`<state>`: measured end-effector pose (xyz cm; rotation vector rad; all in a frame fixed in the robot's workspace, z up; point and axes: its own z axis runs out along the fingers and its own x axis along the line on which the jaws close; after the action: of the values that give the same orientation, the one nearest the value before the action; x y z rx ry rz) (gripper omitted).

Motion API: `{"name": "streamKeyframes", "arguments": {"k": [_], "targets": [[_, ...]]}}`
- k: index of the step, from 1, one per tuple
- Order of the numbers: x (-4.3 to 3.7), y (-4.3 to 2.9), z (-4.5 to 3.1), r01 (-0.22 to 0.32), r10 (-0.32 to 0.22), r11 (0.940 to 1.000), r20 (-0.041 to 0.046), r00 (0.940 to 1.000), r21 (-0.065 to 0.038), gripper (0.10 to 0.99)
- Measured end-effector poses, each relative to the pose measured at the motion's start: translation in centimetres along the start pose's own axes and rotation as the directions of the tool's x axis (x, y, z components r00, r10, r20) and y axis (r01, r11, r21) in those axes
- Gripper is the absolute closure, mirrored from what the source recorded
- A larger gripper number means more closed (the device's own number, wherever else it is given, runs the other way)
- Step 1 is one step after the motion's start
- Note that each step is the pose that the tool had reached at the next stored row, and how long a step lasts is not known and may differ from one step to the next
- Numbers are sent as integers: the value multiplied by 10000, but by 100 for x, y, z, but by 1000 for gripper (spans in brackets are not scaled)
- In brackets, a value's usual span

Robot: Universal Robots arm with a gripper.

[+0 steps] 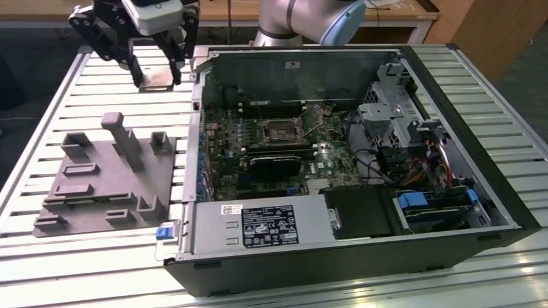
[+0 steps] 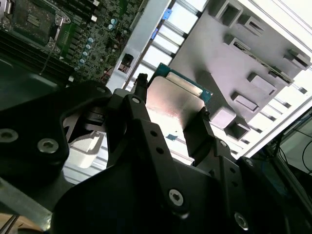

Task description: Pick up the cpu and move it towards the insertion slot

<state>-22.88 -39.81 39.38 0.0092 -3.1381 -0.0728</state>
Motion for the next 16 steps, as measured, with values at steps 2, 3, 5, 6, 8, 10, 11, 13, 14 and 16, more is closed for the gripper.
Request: {"name": "streamKeyframes", "arguments": {"k": [2,3,5,6,8,10,11,13,14,16], "targets": [[-28,1,0,-1,1,10000,0,10000,0,541],[-41,2,0,-1,1,10000,0,10000,0,541],[-69,3,0,-1,1,10000,1,10000,0,541],[-82,3,0,0,0,10000,1,10000,-1,541],[-108,5,0,-1,1,10000,0,10000,0,541],[-136,6,0,0,0,10000,1,10000,-1,541],[-152,7,0,0,0,10000,0,10000,0,541],[-182,8,0,0,0,10000,0,10000,0,541],[-195,9,0,0,0,10000,0,10000,0,541],[-225,10,0,-1,1,10000,0,10000,0,541]]}}
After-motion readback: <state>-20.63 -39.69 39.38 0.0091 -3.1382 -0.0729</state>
